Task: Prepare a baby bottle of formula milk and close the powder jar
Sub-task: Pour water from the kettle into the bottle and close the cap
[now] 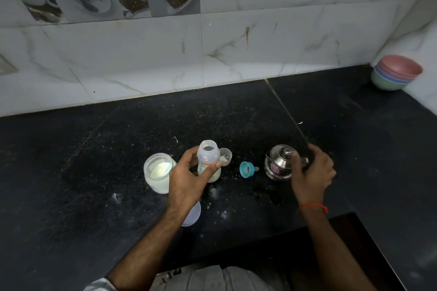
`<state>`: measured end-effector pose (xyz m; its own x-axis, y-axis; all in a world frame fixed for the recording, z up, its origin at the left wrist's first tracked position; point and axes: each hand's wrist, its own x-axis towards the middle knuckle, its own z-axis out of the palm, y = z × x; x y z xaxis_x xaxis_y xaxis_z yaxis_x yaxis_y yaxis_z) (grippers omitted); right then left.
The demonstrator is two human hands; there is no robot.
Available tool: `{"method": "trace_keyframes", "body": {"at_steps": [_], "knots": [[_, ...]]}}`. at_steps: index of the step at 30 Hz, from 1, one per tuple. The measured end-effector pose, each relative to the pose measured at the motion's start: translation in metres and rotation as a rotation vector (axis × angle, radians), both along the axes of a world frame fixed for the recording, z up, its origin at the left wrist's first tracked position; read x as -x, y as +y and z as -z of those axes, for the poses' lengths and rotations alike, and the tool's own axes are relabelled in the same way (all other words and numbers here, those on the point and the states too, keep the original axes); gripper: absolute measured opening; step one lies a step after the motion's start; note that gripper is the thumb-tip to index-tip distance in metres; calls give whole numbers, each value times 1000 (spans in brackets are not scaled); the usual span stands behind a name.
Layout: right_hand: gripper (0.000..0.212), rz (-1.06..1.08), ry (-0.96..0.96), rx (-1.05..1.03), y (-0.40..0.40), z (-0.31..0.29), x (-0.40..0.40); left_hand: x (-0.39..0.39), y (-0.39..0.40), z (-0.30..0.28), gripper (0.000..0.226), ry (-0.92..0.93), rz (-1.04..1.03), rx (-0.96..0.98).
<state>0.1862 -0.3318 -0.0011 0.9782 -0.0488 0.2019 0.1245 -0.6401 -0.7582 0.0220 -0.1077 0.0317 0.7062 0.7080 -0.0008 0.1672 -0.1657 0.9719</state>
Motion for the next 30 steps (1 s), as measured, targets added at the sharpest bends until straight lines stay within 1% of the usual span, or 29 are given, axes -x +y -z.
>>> {"method": "trace_keyframes", "body": {"at_steps": [1,2,3,4,6,9,10,14,16,17,18,20,21,22,24,25,28,30], "knots": [[60,22,129,-113,-3,7,-2,-2,-1,-1,51,-1,3,0],[52,31,236,-253,-5,14,-3,-3,-2,-1,52,-4,7,1],[41,25,293,-392,-6,21,-3,-5,-3,-2,53,-6,11,1],[33,15,304,-498,-7,27,-3,-6,-5,-2,54,-10,14,3],[23,17,306,-616,-9,34,-5,-9,-7,-1,56,-14,24,7],[10,19,330,-699,-8,38,-15,-10,-8,1,57,-4,40,-6],[10,9,354,-737,-7,40,-18,-10,-9,1,57,-3,46,-6],[16,-24,384,-851,0,49,-25,-12,-16,0,64,18,64,-27],[16,-15,352,-896,4,48,-25,-12,-20,-3,58,20,73,-27],[19,-12,331,-915,6,48,-25,-12,-22,-3,56,21,77,-33],[28,-16,317,-927,6,48,-25,-11,-23,-4,55,21,82,-42],[53,-51,322,-934,5,51,-25,-11,-25,-5,56,27,88,-56],[61,-70,326,-939,3,53,-25,-10,-25,-5,57,29,90,-61],[64,-81,321,-946,2,51,-24,-10,-25,-5,58,32,92,-67],[60,-91,308,-959,3,44,-23,-9,-24,-5,59,41,95,-84],[53,-97,300,-970,4,38,-23,-8,-23,-5,60,44,95,-85],[23,-145,258,-1006,9,13,-24,-6,-23,-3,59,51,94,-83],[19,-207,237,-993,11,-9,-23,-6,-23,-3,59,54,97,-84]]}}
